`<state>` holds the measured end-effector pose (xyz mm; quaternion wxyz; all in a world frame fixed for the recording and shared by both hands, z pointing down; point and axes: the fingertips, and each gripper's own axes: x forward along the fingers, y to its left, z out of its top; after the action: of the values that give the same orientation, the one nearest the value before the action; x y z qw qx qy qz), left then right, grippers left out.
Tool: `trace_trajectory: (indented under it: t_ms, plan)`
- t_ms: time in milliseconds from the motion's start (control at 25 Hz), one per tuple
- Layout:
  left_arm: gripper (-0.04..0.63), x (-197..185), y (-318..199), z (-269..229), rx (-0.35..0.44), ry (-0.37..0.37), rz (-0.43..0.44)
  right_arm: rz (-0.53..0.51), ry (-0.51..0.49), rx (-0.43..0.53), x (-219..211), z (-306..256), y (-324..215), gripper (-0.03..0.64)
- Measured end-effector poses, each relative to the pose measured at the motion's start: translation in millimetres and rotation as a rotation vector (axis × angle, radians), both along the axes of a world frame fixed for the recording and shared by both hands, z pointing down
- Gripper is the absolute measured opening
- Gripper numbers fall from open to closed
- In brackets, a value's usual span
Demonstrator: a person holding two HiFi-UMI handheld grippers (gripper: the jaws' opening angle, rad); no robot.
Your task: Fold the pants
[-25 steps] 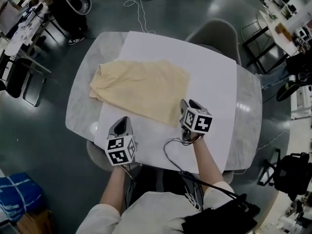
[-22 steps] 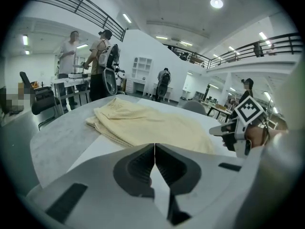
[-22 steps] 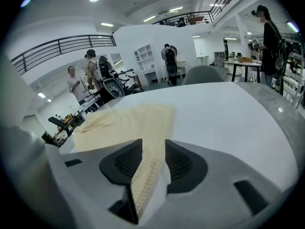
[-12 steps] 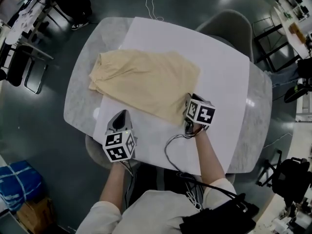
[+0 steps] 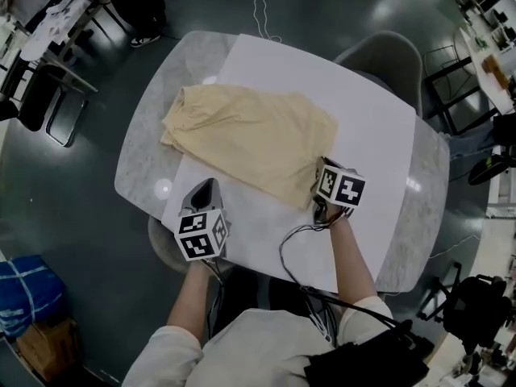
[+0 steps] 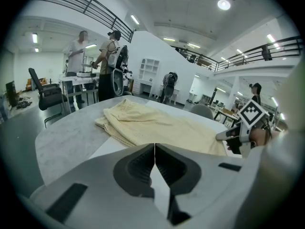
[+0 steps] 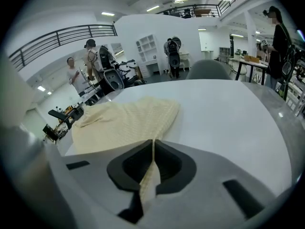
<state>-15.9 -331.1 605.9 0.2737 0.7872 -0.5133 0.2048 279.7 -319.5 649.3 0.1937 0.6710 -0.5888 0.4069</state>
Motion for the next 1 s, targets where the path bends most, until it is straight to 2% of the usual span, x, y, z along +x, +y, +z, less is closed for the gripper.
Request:
trace_trajectory:
  t_ms: [320,680,1000]
  plan:
    - [0.009,-26.4,-3.1,-35.5,0.031,0.007,-0.026,-0.070,0.044,0.055,-24.7,-61.6,-15.1,0.005]
    - [0.009,-87.6,-7.0,-101.7,0.118,0.016,-0.113,-0.174,0.104,0.111,-71.6,-126.0,-43.3,0.005]
    - [0.009,-142.8,-15.6,-106.7,0.135,0.033,-0.172,-0.252,0.111,0.145,-134.0,-151.7,-81.2,0.005]
